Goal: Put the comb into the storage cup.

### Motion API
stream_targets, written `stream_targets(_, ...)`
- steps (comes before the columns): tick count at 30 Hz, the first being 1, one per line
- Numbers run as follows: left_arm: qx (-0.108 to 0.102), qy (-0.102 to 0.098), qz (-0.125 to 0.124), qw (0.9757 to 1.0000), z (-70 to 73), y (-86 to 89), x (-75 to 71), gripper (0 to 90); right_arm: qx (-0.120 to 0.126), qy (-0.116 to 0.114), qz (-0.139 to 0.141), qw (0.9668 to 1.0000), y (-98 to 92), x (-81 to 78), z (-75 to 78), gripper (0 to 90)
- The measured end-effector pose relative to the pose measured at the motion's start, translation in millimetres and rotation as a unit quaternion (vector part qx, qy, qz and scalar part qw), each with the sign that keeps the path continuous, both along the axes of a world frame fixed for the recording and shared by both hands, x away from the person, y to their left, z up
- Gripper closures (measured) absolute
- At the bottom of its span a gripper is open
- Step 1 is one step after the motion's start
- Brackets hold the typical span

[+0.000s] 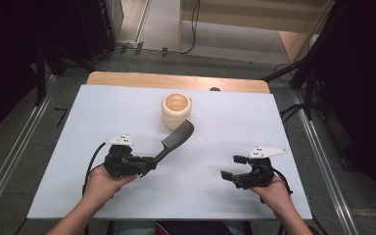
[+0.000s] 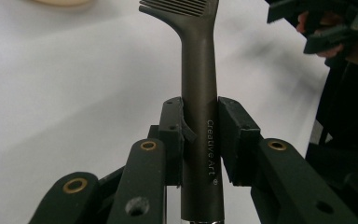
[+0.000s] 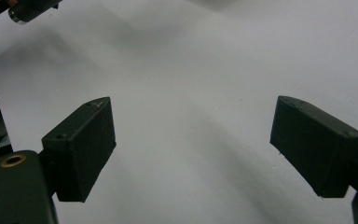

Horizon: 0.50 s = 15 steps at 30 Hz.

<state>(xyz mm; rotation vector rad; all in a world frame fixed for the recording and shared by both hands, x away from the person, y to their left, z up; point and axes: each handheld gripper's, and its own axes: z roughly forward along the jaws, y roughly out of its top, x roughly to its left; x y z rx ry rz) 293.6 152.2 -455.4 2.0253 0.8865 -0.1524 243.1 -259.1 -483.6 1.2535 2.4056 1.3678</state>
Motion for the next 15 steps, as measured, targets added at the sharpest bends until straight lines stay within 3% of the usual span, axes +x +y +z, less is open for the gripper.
stream_targets(8, -0.010, -0.004, 0.000, 0.9999, -1.0, -16.1, 9.5, 73.2, 0.006, 0.002, -0.003, 1.0000, 0.6, -1.8, 1.5, 12.2)
stream_targets(15, -0.019, 0.015, -0.005, 0.9997, -2.8, -35.2, 15.9, 73.2, 0.012, -0.001, -0.004, 0.9999, 1.9, -2.8, 3.2, 12.2)
